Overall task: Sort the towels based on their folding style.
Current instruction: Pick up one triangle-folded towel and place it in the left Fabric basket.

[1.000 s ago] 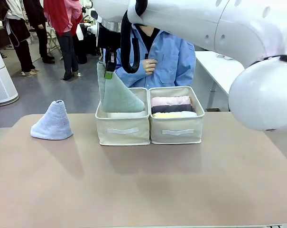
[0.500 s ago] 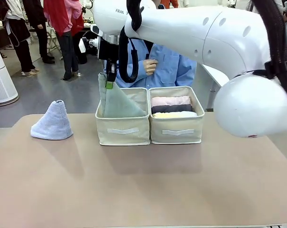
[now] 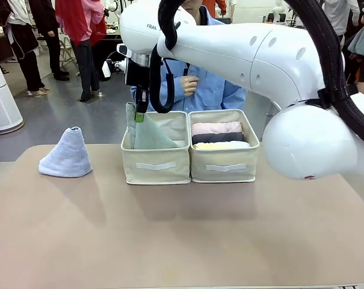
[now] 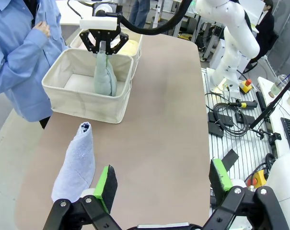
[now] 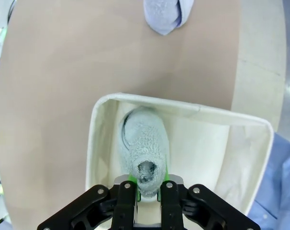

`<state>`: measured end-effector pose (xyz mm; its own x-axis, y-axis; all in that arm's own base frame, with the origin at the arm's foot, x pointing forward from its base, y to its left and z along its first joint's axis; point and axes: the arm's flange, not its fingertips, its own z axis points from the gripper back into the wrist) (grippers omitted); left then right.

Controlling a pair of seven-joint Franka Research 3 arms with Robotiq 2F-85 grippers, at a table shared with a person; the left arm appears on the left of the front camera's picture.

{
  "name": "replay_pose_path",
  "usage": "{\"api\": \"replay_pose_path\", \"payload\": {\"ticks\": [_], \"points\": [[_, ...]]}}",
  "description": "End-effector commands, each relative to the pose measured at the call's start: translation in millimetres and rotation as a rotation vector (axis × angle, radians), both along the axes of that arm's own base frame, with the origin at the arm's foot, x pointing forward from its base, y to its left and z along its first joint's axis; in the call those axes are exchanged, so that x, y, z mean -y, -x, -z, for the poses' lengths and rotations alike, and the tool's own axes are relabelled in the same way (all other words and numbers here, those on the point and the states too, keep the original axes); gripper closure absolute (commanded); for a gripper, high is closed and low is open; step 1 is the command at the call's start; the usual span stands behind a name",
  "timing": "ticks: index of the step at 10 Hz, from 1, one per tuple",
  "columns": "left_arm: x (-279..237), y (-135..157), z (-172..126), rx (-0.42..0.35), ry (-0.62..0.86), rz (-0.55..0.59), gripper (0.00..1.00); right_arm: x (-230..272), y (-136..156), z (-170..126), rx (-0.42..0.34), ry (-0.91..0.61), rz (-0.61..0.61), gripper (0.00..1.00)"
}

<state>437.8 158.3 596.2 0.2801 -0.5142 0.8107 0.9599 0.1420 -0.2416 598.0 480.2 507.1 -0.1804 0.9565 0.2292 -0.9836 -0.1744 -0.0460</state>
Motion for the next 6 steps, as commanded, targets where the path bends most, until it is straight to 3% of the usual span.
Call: {"api": "replay_pose_path", "payload": {"ticks": [1, 6], "points": [[0.9, 0.6, -1.4, 0.006, 0.002, -0.009, 0.0, -20.9, -27.3, -12.0, -0.052, -0.018, -0.019, 0.83], [0.9, 0.6, -1.4, 0.006, 0.002, -0.009, 0.0, -25.5, -31.5, 12.0, -0.118, -0.012, -0.033, 0.83]]}}
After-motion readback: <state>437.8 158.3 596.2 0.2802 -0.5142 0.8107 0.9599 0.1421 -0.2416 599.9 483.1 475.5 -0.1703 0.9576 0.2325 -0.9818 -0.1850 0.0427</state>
